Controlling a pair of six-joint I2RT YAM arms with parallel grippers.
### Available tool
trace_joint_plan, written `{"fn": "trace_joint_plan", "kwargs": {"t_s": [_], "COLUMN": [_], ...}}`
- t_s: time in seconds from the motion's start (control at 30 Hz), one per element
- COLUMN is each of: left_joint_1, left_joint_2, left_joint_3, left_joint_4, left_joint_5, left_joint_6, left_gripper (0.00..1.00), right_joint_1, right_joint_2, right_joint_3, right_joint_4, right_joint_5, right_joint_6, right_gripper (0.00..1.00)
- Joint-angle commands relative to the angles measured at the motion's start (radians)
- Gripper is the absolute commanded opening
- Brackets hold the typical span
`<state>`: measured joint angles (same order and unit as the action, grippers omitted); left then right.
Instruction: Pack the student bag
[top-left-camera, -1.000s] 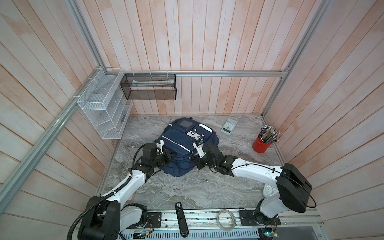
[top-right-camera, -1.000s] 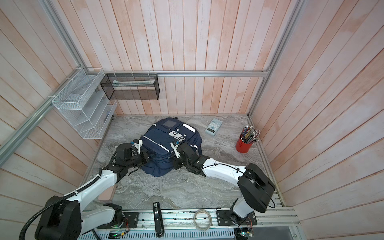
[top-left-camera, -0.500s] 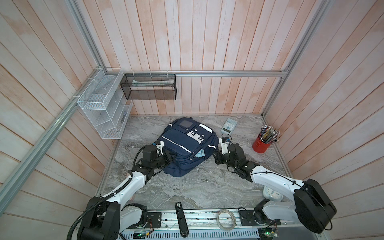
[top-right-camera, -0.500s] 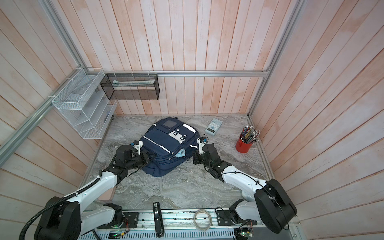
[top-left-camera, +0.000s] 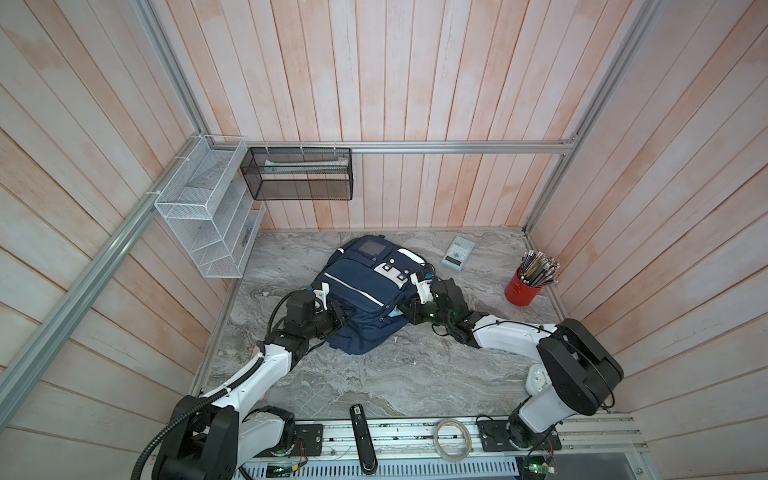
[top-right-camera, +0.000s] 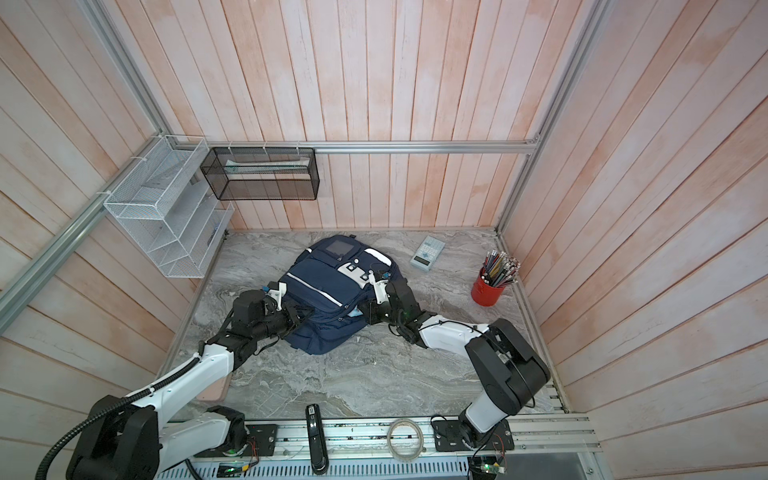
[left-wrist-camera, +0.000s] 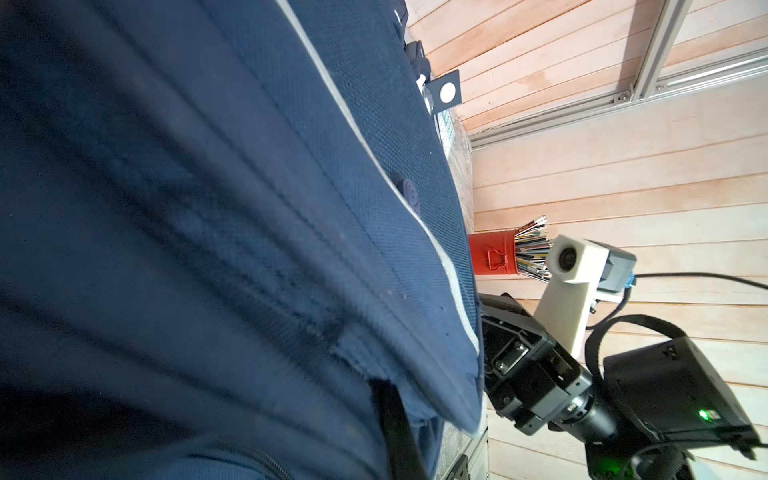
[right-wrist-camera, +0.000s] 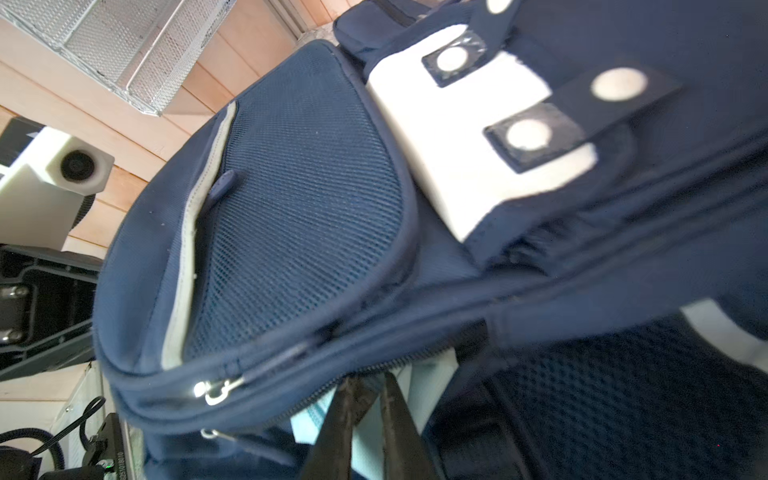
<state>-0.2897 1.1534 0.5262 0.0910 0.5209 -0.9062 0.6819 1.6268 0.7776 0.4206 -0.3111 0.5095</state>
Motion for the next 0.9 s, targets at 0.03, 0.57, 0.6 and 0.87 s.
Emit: {"fn": "trace_joint_plan", "kwargs": {"t_s": [0.03,0.57,0.6,0.87], "left_joint_1": [-0.028,-0.085,-0.079,-0.04], "left_joint_2": [-0.029,-0.023,-0.016,0.019], "left_joint_3": [0.028,0.012,0.008,-0.023], "left_joint_4": [0.045,0.107,0.104,0.156], "left_joint_5": [0.09,0.056,0.05,0.069], "left_joint_6": [0.007,-0.042,-0.036,-0.044], "left_gripper": [0.0,0.0,0.0,0.0], "right_joint_1": [0.047,0.128,0.125,0.12], "right_joint_2": [0.099,0.213,0.177,-0.097], "right_joint_3": [0.052,-0.003,-0.027,-0.152], "right_joint_4": [0.05,0.531,0.485,0.057], "right_joint_5": [-0.058,0.017,0.036,0.12], "right_joint_6": [0.047,0.206,0.19,0.008], "right_gripper": [0.12,0.17,0.19,0.32]}}
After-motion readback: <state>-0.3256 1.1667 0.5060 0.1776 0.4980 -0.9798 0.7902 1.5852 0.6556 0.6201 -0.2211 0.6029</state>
